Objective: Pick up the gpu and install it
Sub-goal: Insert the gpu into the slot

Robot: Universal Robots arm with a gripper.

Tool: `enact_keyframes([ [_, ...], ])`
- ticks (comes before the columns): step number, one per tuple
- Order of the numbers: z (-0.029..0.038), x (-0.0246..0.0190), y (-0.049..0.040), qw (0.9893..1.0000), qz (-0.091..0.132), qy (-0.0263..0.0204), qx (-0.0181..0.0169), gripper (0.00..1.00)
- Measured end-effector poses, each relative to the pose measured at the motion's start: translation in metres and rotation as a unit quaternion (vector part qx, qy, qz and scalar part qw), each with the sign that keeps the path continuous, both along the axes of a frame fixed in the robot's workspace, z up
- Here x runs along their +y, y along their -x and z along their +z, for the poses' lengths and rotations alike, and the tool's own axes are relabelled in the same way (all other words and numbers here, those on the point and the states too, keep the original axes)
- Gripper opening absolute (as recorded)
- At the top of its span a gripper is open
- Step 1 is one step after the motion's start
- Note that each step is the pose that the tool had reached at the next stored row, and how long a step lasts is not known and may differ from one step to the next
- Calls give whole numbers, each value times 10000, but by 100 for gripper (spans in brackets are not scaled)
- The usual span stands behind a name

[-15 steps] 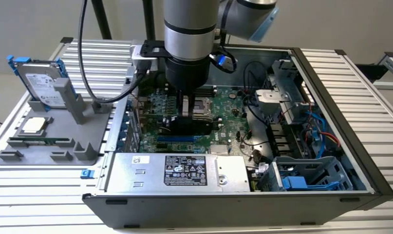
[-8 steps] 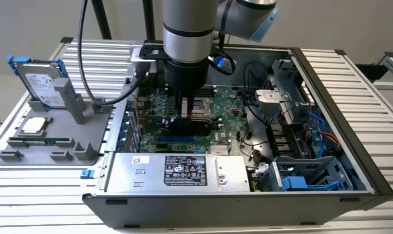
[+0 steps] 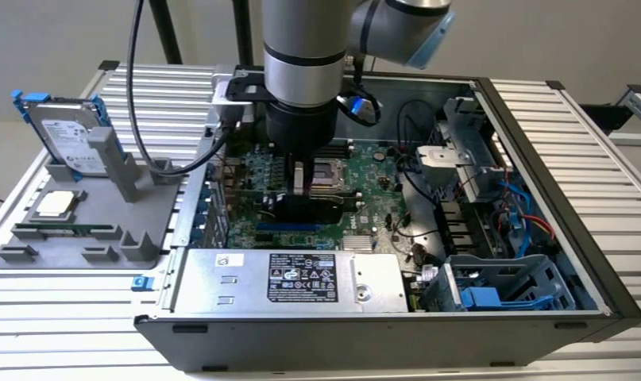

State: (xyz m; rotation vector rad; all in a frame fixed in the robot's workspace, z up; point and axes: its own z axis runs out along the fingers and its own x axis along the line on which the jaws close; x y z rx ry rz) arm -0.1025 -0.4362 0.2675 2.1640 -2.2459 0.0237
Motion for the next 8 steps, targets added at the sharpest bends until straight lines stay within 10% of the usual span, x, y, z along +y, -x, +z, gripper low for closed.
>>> enact_keyframes([
  [8, -62, 0, 27, 10000, 1, -1, 1, 0],
])
